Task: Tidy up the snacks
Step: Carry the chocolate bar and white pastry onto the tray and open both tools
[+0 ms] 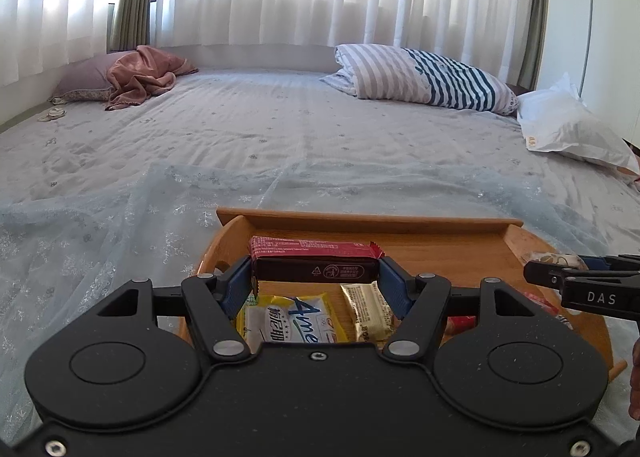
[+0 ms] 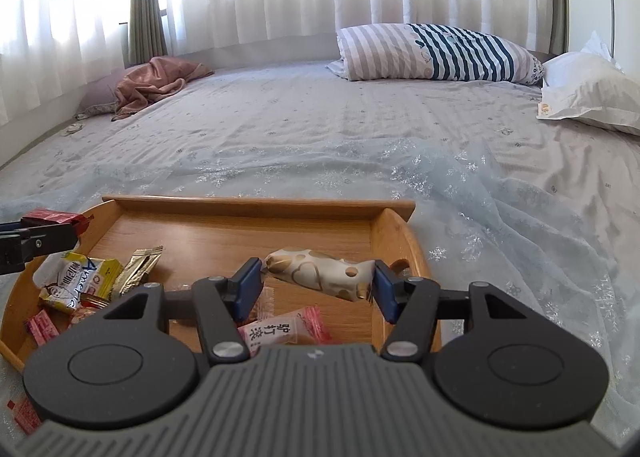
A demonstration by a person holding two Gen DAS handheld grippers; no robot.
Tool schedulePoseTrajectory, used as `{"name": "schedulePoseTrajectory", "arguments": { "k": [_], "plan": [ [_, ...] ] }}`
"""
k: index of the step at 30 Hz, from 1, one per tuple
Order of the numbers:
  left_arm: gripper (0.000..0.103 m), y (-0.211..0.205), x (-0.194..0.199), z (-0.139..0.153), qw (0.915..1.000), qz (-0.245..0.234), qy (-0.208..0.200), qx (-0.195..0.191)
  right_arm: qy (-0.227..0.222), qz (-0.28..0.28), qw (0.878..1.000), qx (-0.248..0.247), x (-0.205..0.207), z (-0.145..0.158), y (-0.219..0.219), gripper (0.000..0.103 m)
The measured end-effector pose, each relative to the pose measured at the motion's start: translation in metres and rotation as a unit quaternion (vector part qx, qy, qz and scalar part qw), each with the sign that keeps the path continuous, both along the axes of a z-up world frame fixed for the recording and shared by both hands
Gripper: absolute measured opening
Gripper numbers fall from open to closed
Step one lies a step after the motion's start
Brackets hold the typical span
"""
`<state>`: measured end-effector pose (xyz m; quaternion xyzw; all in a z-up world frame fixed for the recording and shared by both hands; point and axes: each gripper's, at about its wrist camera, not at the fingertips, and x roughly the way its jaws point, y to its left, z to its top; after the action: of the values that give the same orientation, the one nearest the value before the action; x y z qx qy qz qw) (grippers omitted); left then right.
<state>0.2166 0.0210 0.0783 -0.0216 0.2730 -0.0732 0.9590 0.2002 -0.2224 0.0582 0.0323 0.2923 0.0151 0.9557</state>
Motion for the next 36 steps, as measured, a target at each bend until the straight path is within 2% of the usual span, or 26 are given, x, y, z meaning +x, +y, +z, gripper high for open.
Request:
{"name": "schedulePoseTrajectory", "arguments": {
  "k": [4, 13, 17, 23, 27, 29, 36],
  "plan": [
    [0.065, 0.006, 0.022, -0.01, 0.9998, 0.009, 0.019, -0.001, 0.013, 0.001, 1.0, -0.005, 0.01, -0.008, 0.0, 0.063],
    [0.065, 0.003, 0.06, -0.029, 0.9977, 0.006, 0.06, 0.03, 0.03, -0.007, 0.999, -0.012, 0.022, -0.019, -0.001, 0.064],
    [0.065, -0.001, 0.067, -0.033, 0.9972, 0.001, 0.064, 0.038, 0.037, -0.004, 0.999, -0.017, 0.025, -0.023, 0.0, 0.065],
    [0.065, 0.002, 0.076, -0.037, 0.9968, 0.006, 0.076, 0.023, 0.038, -0.002, 0.999, -0.021, 0.027, -0.024, 0.001, 0.068],
    [0.065, 0.0, 0.077, -0.039, 0.9966, 0.007, 0.077, 0.028, 0.04, -0.001, 0.999, -0.023, 0.028, -0.024, 0.001, 0.068],
    [0.065, -0.001, 0.077, -0.041, 0.9964, 0.006, 0.08, 0.027, 0.042, 0.004, 0.999, -0.027, 0.028, -0.023, 0.001, 0.072],
    [0.065, -0.002, 0.079, -0.043, 0.9961, 0.007, 0.085, 0.022, 0.043, 0.02, 0.998, -0.034, 0.028, -0.02, 0.003, 0.076]
  ]
}}
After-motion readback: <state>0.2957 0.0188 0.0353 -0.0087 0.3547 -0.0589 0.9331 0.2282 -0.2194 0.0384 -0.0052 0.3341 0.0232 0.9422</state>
